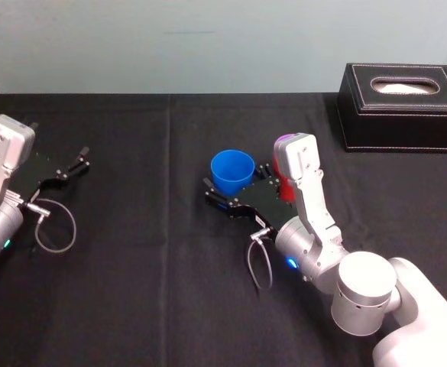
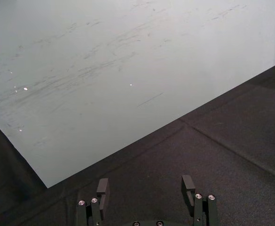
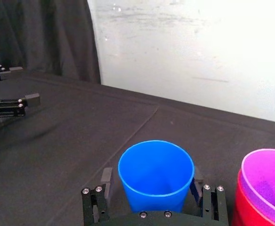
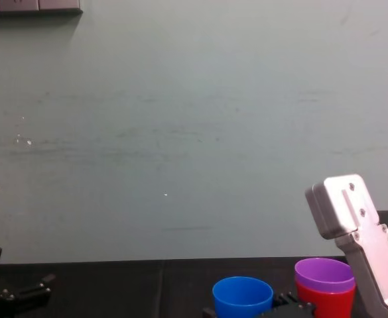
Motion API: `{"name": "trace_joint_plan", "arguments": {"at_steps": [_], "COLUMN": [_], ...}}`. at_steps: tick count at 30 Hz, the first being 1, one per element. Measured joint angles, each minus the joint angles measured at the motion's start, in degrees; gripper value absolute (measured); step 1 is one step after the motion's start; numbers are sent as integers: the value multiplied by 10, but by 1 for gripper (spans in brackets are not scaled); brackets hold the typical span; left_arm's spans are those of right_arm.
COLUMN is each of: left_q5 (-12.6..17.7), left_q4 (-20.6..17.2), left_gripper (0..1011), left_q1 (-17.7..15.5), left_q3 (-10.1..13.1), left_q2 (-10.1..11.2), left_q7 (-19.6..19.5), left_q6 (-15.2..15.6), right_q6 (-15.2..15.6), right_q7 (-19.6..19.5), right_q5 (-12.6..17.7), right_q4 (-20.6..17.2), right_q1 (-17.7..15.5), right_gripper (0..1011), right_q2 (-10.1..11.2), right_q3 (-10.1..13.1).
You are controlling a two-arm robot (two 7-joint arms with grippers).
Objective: Stack the three plastic cups sequentially using one hand.
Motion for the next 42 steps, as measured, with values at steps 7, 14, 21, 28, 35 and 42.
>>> {"name": "trace_joint_plan", "arguments": {"at_steps": [7, 14, 21, 28, 35, 42], "left_q5": [0, 0, 0, 0, 0, 0], "left_q4": [0, 0, 0, 0, 0, 0], "left_gripper": [1005, 1005, 1005, 1004, 1005, 1005], "left_q1": [0, 0, 0, 0, 0, 0], "left_q3": [0, 0, 0, 0, 0, 0], "left_q2": [0, 0, 0, 0, 0, 0], "left_q7": [0, 0, 0, 0, 0, 0], "left_q6": [0, 0, 0, 0, 0, 0], "right_q6": [-17, -25, -27, -26, -26, -26], "right_q7": [-3, -3, -4, -4, -4, -4], "right_q5": [-4, -7, -8, -8, -7, -7], "right_q4": [6, 12, 13, 13, 12, 12], "right_q1": [1, 2, 3, 3, 2, 2], "right_gripper": [1003, 1003, 1003, 964, 808, 762], "right_q2": [-4, -9, -10, -9, -9, -9], "right_q3": [4, 6, 6, 6, 6, 6]}}
